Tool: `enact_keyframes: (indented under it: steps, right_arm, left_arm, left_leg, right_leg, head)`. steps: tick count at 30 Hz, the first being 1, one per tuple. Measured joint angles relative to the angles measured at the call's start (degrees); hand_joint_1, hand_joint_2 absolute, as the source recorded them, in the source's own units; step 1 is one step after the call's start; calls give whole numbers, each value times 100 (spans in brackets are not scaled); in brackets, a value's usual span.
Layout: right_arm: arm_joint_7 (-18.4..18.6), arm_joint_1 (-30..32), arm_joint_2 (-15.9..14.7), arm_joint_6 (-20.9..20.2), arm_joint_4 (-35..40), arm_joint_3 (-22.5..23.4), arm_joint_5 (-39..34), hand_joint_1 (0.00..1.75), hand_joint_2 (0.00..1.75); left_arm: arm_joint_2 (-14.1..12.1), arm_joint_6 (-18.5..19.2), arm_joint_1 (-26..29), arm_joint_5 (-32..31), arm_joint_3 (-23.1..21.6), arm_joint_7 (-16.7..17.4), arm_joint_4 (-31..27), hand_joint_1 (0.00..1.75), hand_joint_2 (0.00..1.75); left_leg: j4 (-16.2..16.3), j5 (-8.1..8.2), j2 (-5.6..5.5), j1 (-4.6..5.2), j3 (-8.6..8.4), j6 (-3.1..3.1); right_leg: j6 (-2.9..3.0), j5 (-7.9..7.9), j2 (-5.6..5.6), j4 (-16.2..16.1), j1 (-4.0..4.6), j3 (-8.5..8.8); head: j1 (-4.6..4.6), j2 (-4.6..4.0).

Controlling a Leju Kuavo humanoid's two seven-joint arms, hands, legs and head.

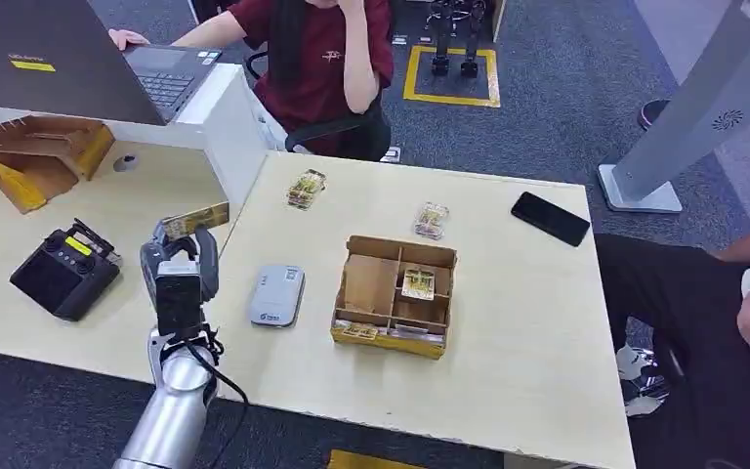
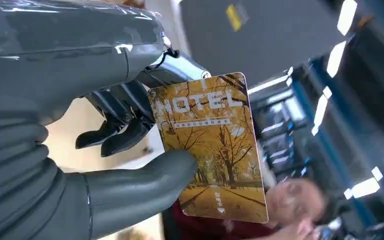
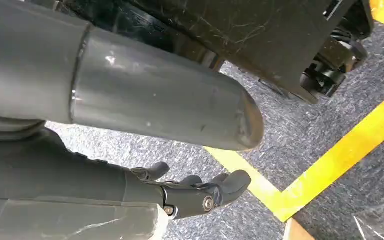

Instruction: Pass the card to the sensor for recognition and then transmit it.

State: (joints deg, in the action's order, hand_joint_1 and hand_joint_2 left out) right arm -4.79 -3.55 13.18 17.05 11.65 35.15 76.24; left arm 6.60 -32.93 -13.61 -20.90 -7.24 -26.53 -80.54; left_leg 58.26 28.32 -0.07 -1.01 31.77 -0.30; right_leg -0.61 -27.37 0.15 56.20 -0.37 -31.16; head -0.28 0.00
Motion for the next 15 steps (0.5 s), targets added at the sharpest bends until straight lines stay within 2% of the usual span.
enact_keyframes:
  steps: [5, 7, 8, 15]
  right_arm:
    - [44, -23, 0, -85, 0, 0, 72, 0, 0]
    - [63, -33, 0, -105, 0, -4, 114, 0, 0]
    - [72, -40, 2, -114, 0, -4, 125, 0, 0]
    - [140, -107, 7, -225, 0, -50, 234, 0, 0]
  left_arm:
    - [-92, -250, -159, -14, 171, -123, -263, 175, 175]
    - [-114, -564, -264, -466, 278, -123, -241, 175, 175]
    - [-114, -604, -324, -632, 337, -123, -221, 175, 175]
    - [-65, -617, -850, -2211, 1074, -88, 315, 175, 175]
  left_leg:
    - [0, 0, 0, 0, 0, 0]
    - [0, -3, 0, -1, 0, -3]
    - [0, -3, 0, 0, 0, -3]
    - [0, -5, 2, 0, -1, -2]
  right_leg:
    - [0, 0, 0, 1, 0, 0]
    - [0, 0, 0, 1, 0, 0]
    - [0, 1, 0, 2, 0, 1]
    - [1, 1, 3, 2, 0, -1]
  head:
    - [0, 0]
    - [2, 0]
    - [2, 0]
    - [0, 0]
